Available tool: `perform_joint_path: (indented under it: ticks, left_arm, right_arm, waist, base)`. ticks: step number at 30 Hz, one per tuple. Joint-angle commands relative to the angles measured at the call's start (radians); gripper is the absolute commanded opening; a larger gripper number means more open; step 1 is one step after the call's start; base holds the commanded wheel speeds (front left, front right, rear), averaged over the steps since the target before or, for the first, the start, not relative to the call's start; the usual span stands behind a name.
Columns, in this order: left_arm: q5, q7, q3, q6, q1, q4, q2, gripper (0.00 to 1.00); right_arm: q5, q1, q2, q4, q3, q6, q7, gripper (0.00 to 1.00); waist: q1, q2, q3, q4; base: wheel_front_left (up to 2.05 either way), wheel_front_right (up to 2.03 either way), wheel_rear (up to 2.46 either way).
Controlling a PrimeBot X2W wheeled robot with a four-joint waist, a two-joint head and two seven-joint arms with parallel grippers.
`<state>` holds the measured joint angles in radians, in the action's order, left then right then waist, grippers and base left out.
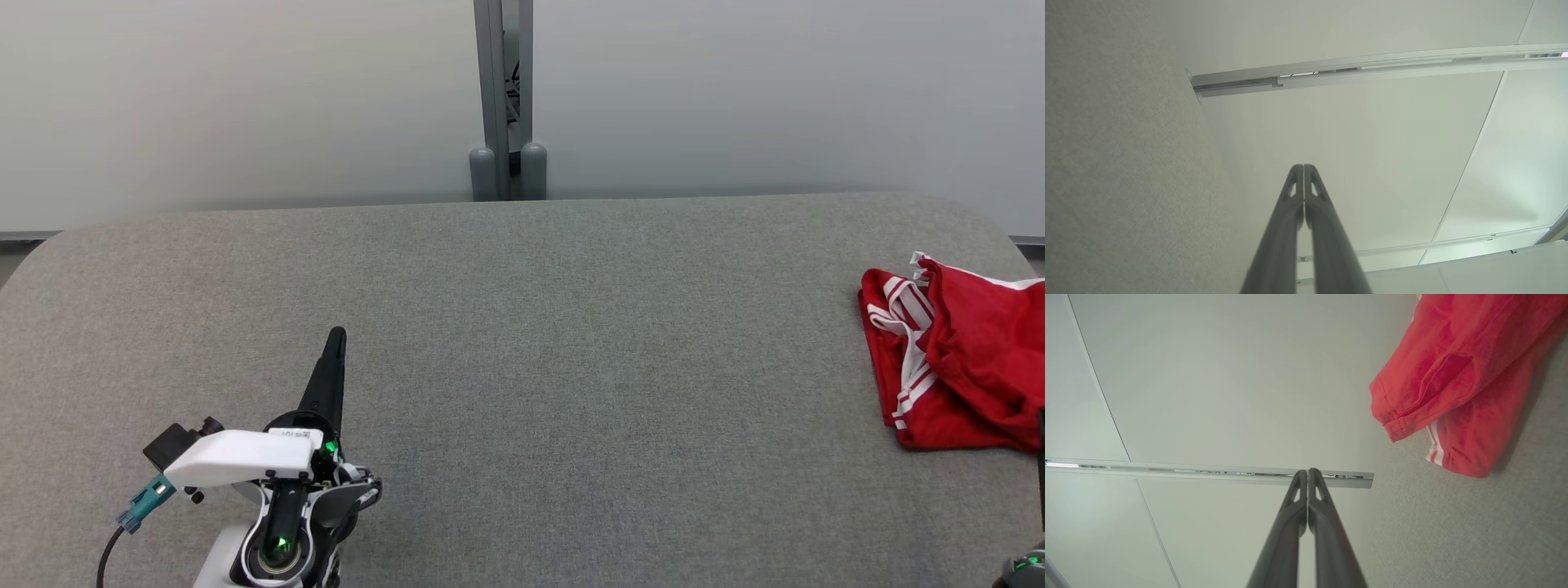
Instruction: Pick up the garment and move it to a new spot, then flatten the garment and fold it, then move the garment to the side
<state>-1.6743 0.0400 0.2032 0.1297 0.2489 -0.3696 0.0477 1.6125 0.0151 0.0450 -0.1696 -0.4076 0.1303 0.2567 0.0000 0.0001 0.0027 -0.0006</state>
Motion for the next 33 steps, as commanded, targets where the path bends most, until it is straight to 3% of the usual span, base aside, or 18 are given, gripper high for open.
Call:
perform_joint_path:
  ticks: [1,33]
  left_arm:
    - [-0.001,0.000,-0.001,0.004,0.006,-0.001,0.005,0.00]
    - [-0.001,0.000,-0.001,0.004,0.006,-0.001,0.005,0.00]
  right_arm:
    - [0.003,0.009,0.010,0.007,0.000,0.001,0.005,0.00]
    - [0.003,0.009,0.010,0.007,0.000,0.001,0.005,0.00]
  waist:
    - [0.0000,-0.0001,0.000,0.000]
    - [0.0000,-0.0001,0.000,0.000]
  base:
    - [0.00,0.00,0.00]
    - [0.00,0.00,0.00]
